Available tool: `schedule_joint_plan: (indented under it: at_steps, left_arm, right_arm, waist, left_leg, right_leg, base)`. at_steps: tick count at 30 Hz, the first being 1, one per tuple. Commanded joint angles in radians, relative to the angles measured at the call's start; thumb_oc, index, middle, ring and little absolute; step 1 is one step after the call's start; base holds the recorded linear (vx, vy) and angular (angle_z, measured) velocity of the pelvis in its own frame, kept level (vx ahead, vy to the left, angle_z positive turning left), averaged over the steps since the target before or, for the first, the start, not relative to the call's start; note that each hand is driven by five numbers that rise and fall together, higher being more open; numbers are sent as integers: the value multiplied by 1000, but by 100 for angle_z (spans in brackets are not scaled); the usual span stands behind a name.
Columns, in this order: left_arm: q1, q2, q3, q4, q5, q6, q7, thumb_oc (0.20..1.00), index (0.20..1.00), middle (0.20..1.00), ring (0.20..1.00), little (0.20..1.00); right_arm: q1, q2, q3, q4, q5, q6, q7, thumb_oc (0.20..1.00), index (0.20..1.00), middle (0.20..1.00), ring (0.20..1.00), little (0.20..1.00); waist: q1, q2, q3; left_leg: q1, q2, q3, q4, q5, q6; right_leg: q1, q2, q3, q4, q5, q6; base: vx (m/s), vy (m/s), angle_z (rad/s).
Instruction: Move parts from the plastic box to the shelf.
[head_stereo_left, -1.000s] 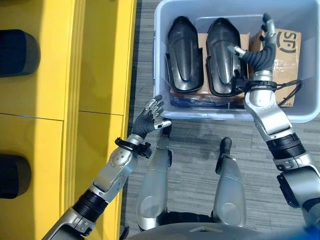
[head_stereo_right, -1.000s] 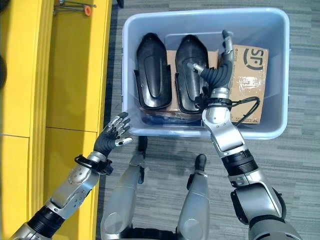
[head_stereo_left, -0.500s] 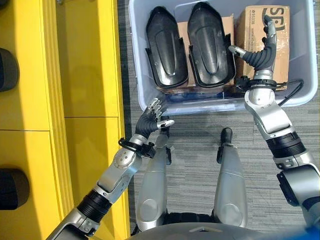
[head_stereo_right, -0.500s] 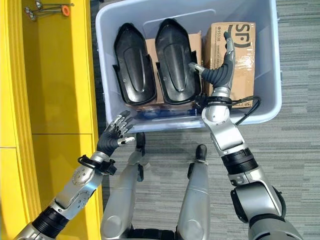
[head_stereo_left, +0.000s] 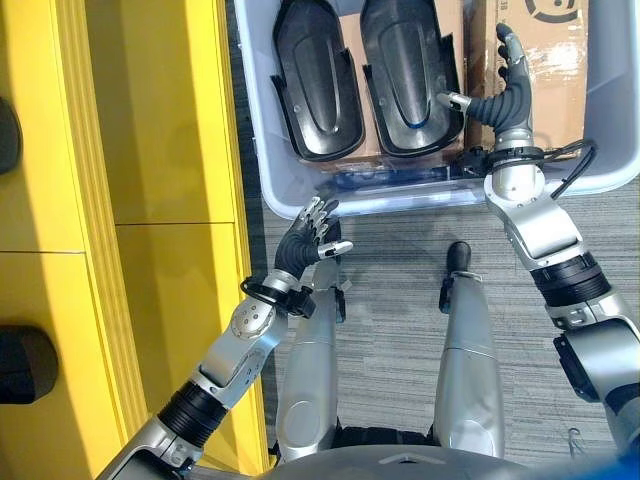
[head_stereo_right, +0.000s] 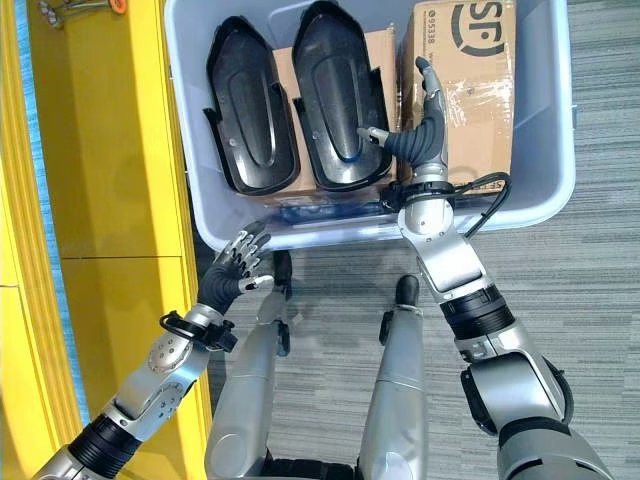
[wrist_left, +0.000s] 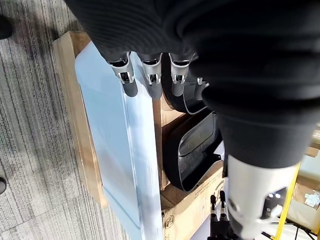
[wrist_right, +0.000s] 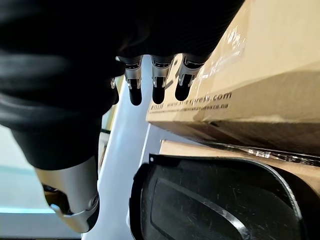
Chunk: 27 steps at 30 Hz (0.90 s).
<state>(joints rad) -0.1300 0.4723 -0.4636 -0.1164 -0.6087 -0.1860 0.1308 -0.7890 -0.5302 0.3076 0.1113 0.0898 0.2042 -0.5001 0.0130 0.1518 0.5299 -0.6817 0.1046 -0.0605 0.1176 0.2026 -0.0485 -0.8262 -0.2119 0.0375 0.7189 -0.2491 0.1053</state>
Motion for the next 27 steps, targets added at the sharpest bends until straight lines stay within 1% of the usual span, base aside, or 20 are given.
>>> schedule_joint_plan:
  at_steps: [1,4,7,11,12,13,14,18,21,22,25,27]
  left_arm:
    - [15,-11,-7,-81,11,-49,-5,1000,1000,1000,1000,1000]
    - [18,-13,-12,-78,9,-58,-1,1000,1000,1000,1000,1000]
    - [20,-14,-14,-70,16,-68,-6,1000,1000,1000,1000,1000]
    - [18,-12,-18,-65,5,-74,2,1000,1000,1000,1000,1000]
    - [11,-13,-17,-54,6,-66,-2,1000,1000,1000,1000,1000]
    - [10,-11,-20,-52,6,-63,0,1000,1000,1000,1000,1000]
    - [5,-11,-23,-40,8,-63,-7,1000,1000,1000,1000,1000]
    - [2,-16,-33,-30,11,-66,-2,1000,1000,1000,1000,1000]
    - [-1,-22,-38,-22,13,-74,-14,1000,1000,1000,1000,1000]
    - [-3,-23,-38,-22,13,-72,-13,1000,1000,1000,1000,1000]
    - [-5,-28,-40,-14,13,-70,-19,1000,1000,1000,1000,1000]
    - [-9,-30,-42,-17,8,-62,-14,1000,1000,1000,1000,1000]
  right_arm:
    - [-93,-43,4,-74,-102,-111,-11,1000,1000,1000,1000,1000]
    - [-94,-33,21,-117,-152,-133,-33,1000,1000,1000,1000,1000]
    - [-90,-23,35,-131,-140,-110,-39,1000,1000,1000,1000,1000]
    - [-87,-14,50,-121,-77,-78,-54,1000,1000,1000,1000,1000]
    - [-87,2,53,-93,21,-58,-101,1000,1000,1000,1000,1000]
    - [-88,6,48,-68,47,-71,-115,1000,1000,1000,1000,1000]
    - [-91,11,30,-5,80,-111,-132,1000,1000,1000,1000,1000]
    - [-91,24,-3,53,141,-120,-123,1000,1000,1000,1000,1000]
    - [-102,37,-26,124,189,-150,-131,1000,1000,1000,1000,1000]
    - [-102,43,-32,136,208,-161,-116,1000,1000,1000,1000,1000]
    - [-99,55,-39,160,298,-135,-125,1000,1000,1000,1000,1000]
    - [-98,63,-42,221,300,-150,-108,1000,1000,1000,1000,1000]
  waist:
    - [-11,46,-10]
    - [-11,49,-10]
    - [-10,51,-10]
    - [-7,52,-10]
    - [-2,51,-10]
    - [0,51,-10]
    - [4,52,-10]
    - [8,58,-10]
    - [12,66,-10]
    - [13,68,-10]
    - [13,72,-10]
    - [15,77,-10]
  left_leg:
    - [21,-40,26,139,-193,-4]
    - [19,-42,27,137,-193,-4]
    - [13,-44,27,139,-192,-4]
    - [5,-44,25,143,-193,-4]
    - [-1,-43,23,144,-192,-4]
    - [-2,-42,21,144,-192,-3]
    - [-9,-39,19,148,-194,-3]
    - [-12,-41,16,145,-191,-4]
    - [-17,-44,17,143,-192,-3]
    - [-19,-45,16,142,-192,-3]
    - [-21,-46,18,140,-190,-3]
    - [-26,-46,18,141,-191,-3]
  right_leg:
    - [68,46,24,-256,142,-52]
    - [63,45,27,-256,142,-52]
    - [56,45,29,-253,143,-53]
    - [48,44,28,-247,141,-51]
    - [44,42,26,-245,142,-52]
    - [44,42,25,-244,140,-52]
    - [40,42,21,-235,136,-53]
    - [37,39,17,-230,132,-53]
    - [29,39,16,-229,131,-56]
    - [27,39,16,-229,130,-56]
    - [22,39,18,-226,130,-58]
    - [17,39,19,-220,125,-59]
  base:
    - [-2,32,-2]
    - [1,26,-1]
    - [0,0,0]
    - [0,0,0]
    - [-13,-34,2]
    - [-12,-59,3]
    - [-3,-42,4]
    - [1,-8,1]
    - [0,0,0]
    - [0,0,0]
    - [0,0,0]
    - [0,0,0]
